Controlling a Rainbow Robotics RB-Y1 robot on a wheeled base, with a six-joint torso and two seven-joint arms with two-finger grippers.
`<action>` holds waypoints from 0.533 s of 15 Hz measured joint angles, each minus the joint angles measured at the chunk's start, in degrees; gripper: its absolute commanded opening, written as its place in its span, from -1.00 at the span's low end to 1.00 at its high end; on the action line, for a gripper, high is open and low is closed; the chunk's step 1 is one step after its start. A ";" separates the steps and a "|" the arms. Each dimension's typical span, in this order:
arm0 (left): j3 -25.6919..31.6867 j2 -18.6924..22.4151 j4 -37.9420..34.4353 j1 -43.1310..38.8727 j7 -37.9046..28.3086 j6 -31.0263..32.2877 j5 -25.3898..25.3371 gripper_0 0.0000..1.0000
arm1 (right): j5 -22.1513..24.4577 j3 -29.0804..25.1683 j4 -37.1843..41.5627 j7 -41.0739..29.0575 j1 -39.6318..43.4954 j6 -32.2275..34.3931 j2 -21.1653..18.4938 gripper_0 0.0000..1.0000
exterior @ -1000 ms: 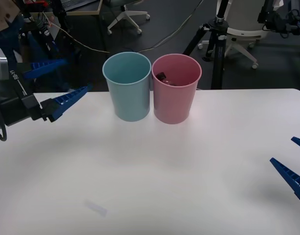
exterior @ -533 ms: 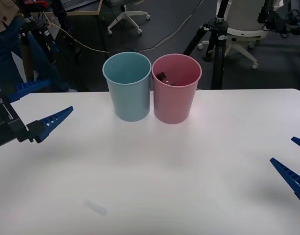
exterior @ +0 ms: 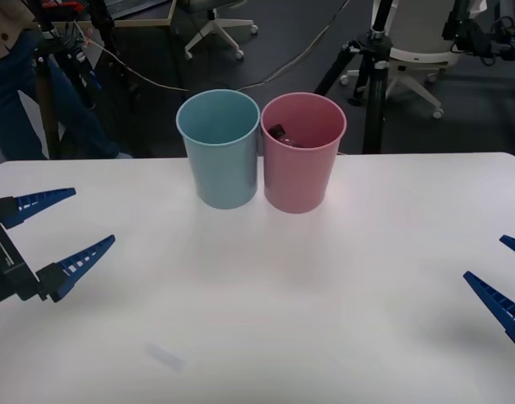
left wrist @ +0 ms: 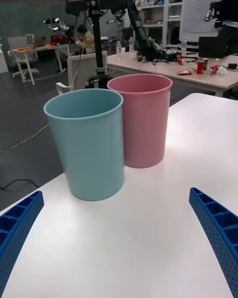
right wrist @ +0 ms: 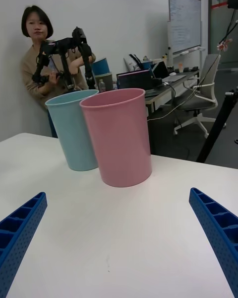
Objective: Grasp the object on the table and drop it into the matching bin: aluminum can to the light blue bin, PET bottle to the pink bin.
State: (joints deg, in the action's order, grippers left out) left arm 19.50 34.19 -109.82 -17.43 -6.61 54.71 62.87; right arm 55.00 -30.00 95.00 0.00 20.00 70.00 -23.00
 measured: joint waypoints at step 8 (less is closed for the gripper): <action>4.82 -5.92 -3.00 -7.95 -0.44 1.04 0.01 1.00 | 0.00 0.00 0.00 0.00 0.00 0.00 0.00 1.00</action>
State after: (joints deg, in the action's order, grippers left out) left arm 24.32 28.27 -112.82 -25.38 -7.05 55.75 62.87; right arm 55.00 -30.00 95.00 0.00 20.00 70.00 -23.00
